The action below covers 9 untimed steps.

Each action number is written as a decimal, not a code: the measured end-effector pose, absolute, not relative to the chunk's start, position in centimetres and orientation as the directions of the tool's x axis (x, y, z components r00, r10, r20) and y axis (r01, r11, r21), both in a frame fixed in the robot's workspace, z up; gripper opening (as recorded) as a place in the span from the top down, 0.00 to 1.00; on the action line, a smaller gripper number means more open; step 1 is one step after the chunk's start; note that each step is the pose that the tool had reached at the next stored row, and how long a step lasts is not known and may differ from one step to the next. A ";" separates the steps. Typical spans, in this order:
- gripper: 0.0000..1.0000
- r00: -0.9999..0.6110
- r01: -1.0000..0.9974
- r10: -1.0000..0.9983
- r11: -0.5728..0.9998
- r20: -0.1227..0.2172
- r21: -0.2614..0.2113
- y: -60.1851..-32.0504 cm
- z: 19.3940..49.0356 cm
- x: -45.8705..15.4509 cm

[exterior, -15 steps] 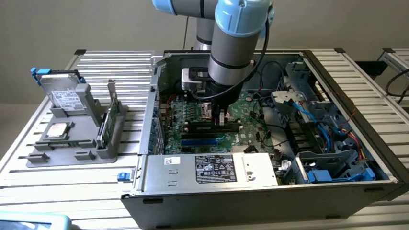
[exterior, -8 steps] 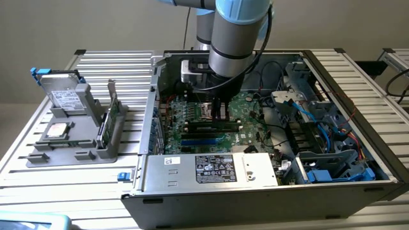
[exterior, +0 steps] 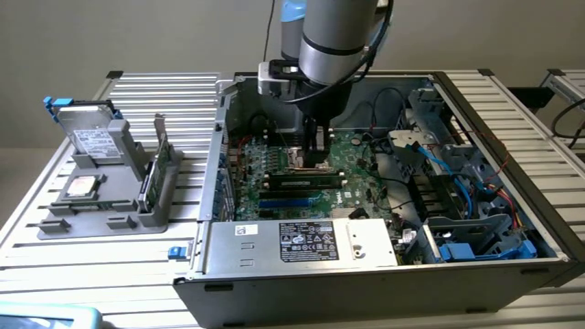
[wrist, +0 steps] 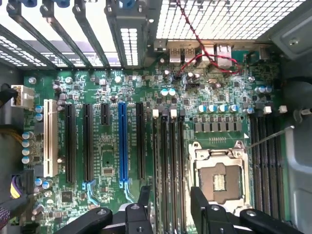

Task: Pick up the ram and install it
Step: 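Insert the ram into the slot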

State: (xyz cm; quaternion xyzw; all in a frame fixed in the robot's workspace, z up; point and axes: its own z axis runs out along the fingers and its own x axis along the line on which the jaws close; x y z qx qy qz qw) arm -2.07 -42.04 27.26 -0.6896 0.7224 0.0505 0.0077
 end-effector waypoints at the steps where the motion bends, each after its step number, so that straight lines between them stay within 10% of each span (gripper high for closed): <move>1: 0.55 -0.049 -0.997 -0.996 0.044 -0.080 0.062 -42.0 27.3 -2.1; 9: 0.55 -0.049 -0.997 -0.996 0.044 -0.080 0.062 -42.0 27.3 -2.1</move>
